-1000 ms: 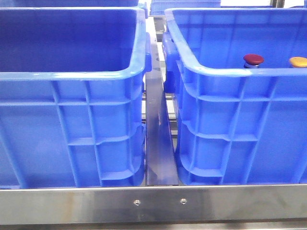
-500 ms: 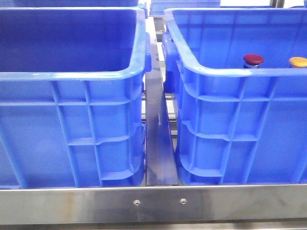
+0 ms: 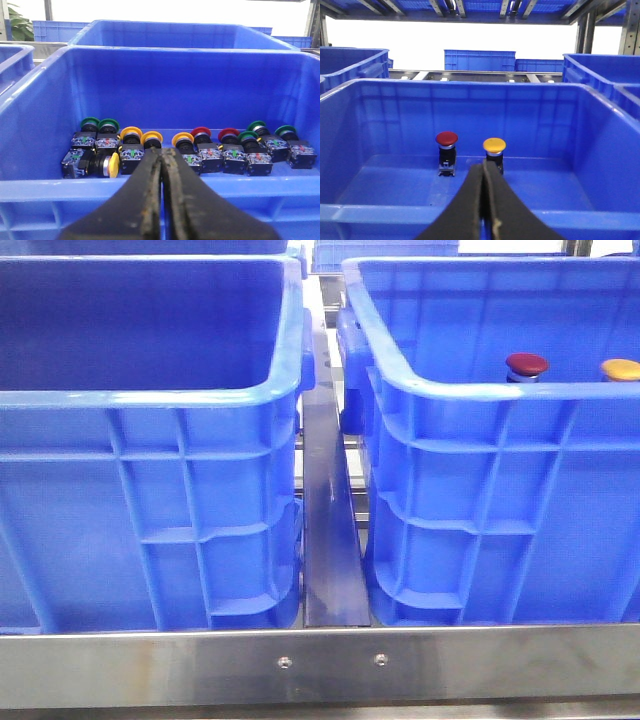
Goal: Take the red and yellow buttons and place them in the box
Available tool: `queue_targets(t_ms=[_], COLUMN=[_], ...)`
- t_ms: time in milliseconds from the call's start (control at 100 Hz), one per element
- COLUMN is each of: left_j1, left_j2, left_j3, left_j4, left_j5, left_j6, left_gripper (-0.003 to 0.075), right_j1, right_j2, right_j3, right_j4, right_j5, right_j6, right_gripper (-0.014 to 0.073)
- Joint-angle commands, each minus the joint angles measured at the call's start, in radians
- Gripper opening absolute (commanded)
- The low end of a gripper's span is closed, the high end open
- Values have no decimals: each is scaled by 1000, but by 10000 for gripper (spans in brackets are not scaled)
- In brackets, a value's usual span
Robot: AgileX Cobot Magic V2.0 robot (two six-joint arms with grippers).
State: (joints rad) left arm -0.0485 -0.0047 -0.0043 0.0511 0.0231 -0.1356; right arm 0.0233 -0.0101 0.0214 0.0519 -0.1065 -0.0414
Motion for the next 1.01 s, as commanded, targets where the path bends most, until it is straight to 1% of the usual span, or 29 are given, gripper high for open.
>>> queue_targets(t_ms=[0, 100, 1000], left_j1=[5, 5, 5], left_j2=[-32, -32, -32], left_j3=[49, 49, 49], left_j4=[-1, -1, -1], left_j5=[-87, -87, -87], left_j6=[-9, -9, -9], left_gripper=[-19, -19, -19], right_j1=[2, 2, 2], right_j2=[-26, -26, -26], right_j3=[-14, -14, -14], right_j4=[-12, -12, -12], right_j5=[-111, -127, -126], right_j6=[27, 29, 29], right_gripper=[-67, -67, -67])
